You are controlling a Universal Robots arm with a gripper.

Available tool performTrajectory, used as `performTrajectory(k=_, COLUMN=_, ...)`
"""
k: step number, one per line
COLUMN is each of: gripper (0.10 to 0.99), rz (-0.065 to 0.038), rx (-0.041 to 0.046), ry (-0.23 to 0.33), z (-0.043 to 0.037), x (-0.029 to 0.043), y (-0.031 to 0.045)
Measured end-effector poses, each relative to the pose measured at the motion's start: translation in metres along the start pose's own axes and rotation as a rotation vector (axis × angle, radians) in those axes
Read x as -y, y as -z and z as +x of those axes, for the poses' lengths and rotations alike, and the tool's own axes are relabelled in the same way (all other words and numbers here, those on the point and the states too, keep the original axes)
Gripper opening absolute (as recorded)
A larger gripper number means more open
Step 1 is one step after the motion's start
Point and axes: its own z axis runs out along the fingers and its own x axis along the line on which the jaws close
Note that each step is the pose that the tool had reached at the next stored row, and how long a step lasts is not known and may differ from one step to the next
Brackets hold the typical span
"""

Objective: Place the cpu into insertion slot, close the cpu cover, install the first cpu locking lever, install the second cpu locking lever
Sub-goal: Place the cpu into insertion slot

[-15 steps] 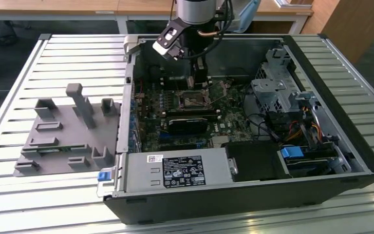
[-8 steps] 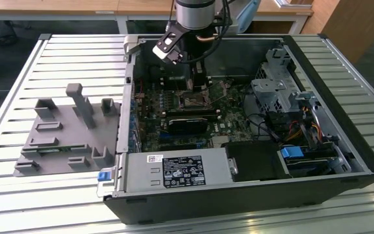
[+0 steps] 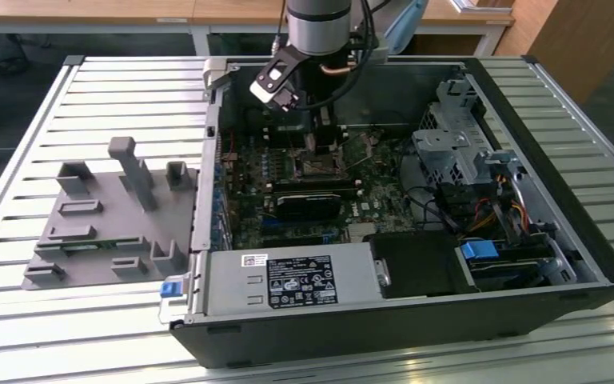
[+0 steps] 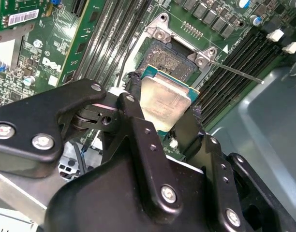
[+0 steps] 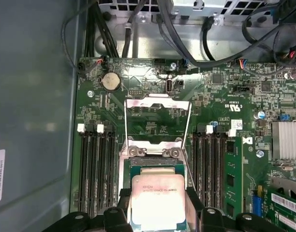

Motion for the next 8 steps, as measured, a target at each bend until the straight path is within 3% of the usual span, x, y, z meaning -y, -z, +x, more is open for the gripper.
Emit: performTrajectory(k=8, gripper=0.525, rz=0.000, rx=0.0004, ry=-0.002, z=0.0015, x=0.0018, y=-0.0115)
